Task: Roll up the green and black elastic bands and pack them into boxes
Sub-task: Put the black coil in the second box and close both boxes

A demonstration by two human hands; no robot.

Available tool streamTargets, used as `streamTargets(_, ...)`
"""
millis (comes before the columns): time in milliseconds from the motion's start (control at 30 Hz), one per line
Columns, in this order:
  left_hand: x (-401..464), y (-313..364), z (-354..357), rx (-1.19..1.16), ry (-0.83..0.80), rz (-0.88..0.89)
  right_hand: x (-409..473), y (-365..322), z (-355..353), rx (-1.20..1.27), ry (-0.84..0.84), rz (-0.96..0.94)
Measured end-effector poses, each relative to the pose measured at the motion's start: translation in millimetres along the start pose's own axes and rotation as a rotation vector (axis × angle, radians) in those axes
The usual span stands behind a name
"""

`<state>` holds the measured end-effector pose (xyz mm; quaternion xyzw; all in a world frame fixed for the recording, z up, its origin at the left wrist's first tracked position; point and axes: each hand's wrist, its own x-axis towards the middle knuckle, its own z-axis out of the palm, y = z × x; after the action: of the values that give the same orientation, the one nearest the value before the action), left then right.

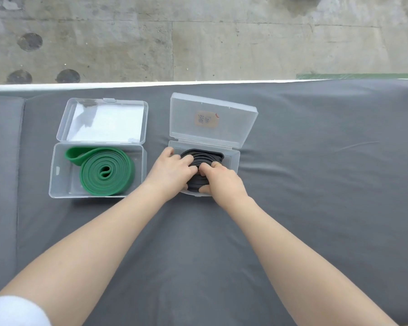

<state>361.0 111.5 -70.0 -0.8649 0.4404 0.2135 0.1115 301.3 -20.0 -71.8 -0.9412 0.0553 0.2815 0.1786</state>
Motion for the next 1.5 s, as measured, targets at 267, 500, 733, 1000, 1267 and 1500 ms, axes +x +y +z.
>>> streamTargets(267, -16.2, -3.9, 11.8, -0.070, 0.123, 0.010, -20.0, 10.5, -5.5, 0.201, 0.003, 0.036)
streamTargets(500, -19.7, -8.1, 14.8, -0.456, 0.147, -0.088, -12.2, -9.4, 2.5, 0.509, 0.135, 0.378)
streamTargets(733, -21.2, 0.9, 9.1, -0.408, 0.026, -0.169, 10.7, -3.8, -17.9, 0.470, -0.135, 0.474)
streamTargets(1000, -0.7, 4.9, 4.3, -0.425, -0.163, -0.247, 9.8, -3.4, -13.1, 0.587, -0.098, 0.486)
streamTargets(1267, -3.6, 1.2, 8.0, -0.514, -0.027, -0.204, 17.0, 1.6, -5.8, 0.799, -0.093, 0.514)
streamTargets(1500, -14.5, 11.8, 17.5, -0.284, 0.078, -0.246, -0.4, -8.7, 3.6, 0.447, 0.059, 0.426)
